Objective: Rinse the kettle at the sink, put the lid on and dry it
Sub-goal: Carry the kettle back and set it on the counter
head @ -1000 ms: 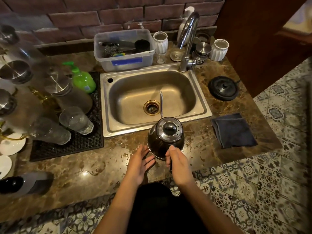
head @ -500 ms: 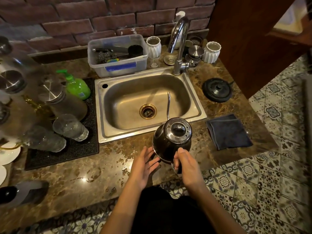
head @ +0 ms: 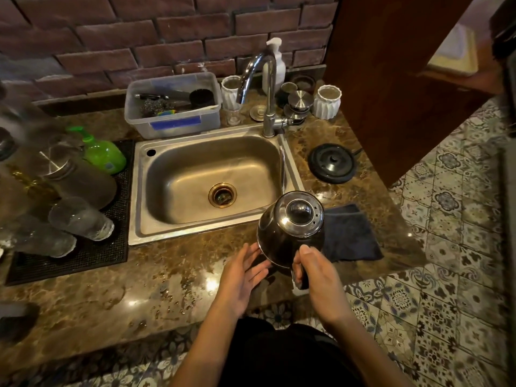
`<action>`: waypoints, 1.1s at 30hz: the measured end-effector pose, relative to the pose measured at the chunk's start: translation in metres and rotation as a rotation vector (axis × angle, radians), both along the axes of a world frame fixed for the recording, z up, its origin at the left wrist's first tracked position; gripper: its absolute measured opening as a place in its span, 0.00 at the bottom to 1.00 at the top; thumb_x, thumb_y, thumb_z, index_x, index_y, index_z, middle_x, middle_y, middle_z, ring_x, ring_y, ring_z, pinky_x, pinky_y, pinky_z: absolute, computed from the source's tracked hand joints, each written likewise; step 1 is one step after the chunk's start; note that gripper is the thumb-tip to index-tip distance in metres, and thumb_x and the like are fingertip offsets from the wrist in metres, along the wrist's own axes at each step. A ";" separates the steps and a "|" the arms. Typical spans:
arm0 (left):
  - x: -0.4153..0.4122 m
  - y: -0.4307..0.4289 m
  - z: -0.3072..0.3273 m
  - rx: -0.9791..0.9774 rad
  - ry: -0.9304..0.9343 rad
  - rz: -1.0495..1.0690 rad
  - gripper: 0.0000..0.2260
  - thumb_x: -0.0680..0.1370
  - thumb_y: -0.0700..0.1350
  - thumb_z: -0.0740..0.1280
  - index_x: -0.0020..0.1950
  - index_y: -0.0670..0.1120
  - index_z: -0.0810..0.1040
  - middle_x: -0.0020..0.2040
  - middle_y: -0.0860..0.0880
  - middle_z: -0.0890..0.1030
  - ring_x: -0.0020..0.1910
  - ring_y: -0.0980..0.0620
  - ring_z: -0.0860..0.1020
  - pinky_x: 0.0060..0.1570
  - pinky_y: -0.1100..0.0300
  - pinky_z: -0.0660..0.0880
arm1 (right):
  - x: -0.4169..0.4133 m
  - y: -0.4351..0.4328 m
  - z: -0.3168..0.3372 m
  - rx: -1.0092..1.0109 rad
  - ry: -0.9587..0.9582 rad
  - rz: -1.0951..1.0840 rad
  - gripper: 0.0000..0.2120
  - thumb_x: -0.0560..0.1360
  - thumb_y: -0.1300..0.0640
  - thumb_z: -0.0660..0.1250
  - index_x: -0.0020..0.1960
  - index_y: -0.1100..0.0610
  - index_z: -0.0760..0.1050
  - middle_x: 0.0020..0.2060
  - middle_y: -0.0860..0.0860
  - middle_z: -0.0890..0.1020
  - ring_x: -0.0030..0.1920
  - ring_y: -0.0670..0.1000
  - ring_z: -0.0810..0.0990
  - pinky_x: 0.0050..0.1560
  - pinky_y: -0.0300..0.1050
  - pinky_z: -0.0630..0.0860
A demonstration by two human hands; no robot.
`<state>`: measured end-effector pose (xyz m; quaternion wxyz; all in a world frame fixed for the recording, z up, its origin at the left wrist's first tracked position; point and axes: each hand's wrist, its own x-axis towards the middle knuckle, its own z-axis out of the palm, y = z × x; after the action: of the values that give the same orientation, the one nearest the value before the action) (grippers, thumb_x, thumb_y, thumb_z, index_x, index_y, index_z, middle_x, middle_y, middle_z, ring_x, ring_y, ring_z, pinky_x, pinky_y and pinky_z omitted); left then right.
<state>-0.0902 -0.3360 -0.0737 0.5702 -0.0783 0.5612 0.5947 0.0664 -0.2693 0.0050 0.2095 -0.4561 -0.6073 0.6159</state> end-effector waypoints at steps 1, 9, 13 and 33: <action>0.008 0.009 0.002 0.005 0.004 0.003 0.16 0.85 0.54 0.60 0.66 0.48 0.81 0.61 0.48 0.85 0.56 0.46 0.86 0.59 0.50 0.78 | 0.008 0.009 0.002 0.009 0.006 0.004 0.24 0.80 0.37 0.55 0.41 0.56 0.72 0.33 0.49 0.73 0.36 0.50 0.72 0.42 0.55 0.72; 0.055 0.075 0.017 0.035 0.027 -0.009 0.15 0.84 0.52 0.62 0.65 0.48 0.81 0.61 0.49 0.85 0.56 0.47 0.86 0.55 0.52 0.79 | 0.051 0.072 0.014 0.053 0.055 -0.020 0.23 0.81 0.40 0.56 0.41 0.59 0.72 0.32 0.50 0.73 0.34 0.51 0.71 0.41 0.57 0.71; 0.071 0.107 0.020 0.029 0.035 -0.008 0.14 0.84 0.52 0.62 0.65 0.48 0.81 0.61 0.49 0.84 0.56 0.47 0.86 0.57 0.51 0.80 | 0.066 0.104 0.016 0.048 0.036 -0.006 0.24 0.80 0.38 0.55 0.40 0.56 0.73 0.32 0.49 0.74 0.36 0.51 0.72 0.45 0.62 0.72; 0.091 0.242 0.020 0.038 0.115 0.172 0.10 0.83 0.45 0.66 0.59 0.43 0.84 0.55 0.45 0.88 0.54 0.45 0.86 0.59 0.51 0.80 | 0.067 0.248 0.009 0.059 0.081 0.047 0.21 0.82 0.41 0.55 0.40 0.55 0.72 0.32 0.48 0.73 0.35 0.48 0.72 0.42 0.47 0.71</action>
<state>0.0006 -0.0940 -0.0537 0.4854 -0.0810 0.5730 0.6553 0.1333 -0.0210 0.0139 0.2328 -0.4097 -0.6269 0.6204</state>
